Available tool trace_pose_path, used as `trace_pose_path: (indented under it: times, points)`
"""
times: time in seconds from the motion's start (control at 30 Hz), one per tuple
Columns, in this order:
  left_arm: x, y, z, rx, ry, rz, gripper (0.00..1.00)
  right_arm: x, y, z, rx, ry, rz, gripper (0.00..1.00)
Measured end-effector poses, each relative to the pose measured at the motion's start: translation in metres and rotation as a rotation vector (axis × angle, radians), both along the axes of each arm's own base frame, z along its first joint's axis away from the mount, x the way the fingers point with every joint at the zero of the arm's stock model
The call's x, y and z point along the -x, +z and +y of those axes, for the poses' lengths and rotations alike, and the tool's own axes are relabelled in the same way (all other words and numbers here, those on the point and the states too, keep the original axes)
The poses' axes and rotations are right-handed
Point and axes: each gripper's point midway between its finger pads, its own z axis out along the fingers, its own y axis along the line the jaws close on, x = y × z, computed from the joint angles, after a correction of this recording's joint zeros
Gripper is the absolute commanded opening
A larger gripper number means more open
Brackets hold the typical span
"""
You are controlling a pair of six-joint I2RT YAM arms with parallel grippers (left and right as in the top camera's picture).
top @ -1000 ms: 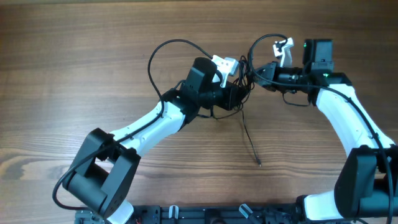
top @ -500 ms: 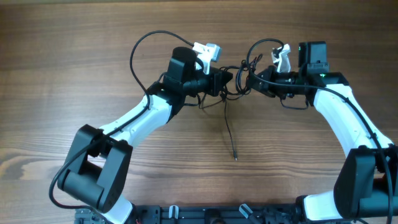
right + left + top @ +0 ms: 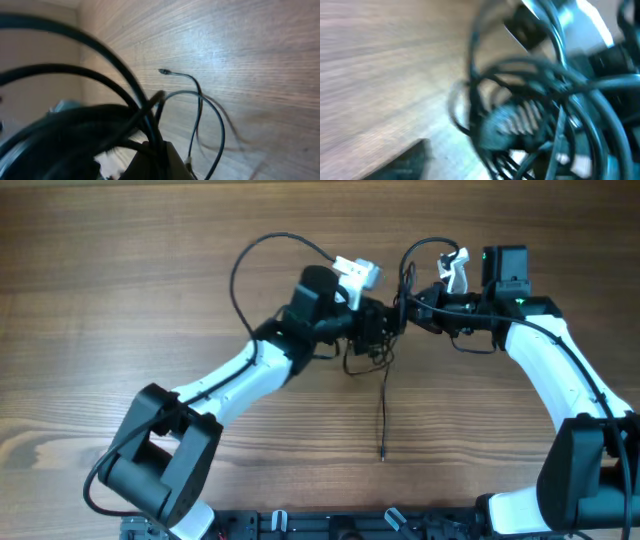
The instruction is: Untangle cables
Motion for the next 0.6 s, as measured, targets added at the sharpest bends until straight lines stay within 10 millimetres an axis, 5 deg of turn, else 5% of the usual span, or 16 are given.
trace_pose_path:
  times: [0.23, 0.37, 0.47, 0.53, 0.6]
  points:
    - [-0.049, -0.005, 0.067, 0.11, 0.291, 0.259, 1.0, -0.006, -0.01, -0.01, 0.007, -0.183, 0.157, 0.04]
    - [-0.058, -0.007, 0.082, 0.197, 0.409, 0.422, 0.98, -0.011, -0.017, -0.02, 0.045, -0.273, 0.197, 0.04]
    - [-0.055, -0.006, 0.077, 0.22, 0.418, 0.464, 0.92, -0.013, -0.021, -0.026, 0.075, -0.307, 0.198, 0.04]
    - [-0.048, 0.002, 0.058, 0.235, 0.365, 0.431, 0.71, -0.015, -0.023, -0.029, 0.094, -0.326, 0.199, 0.04]
    - [-0.036, 0.014, 0.033, 0.24, 0.281, 0.363, 0.65, -0.015, -0.024, -0.03, 0.102, -0.332, 0.197, 0.04]
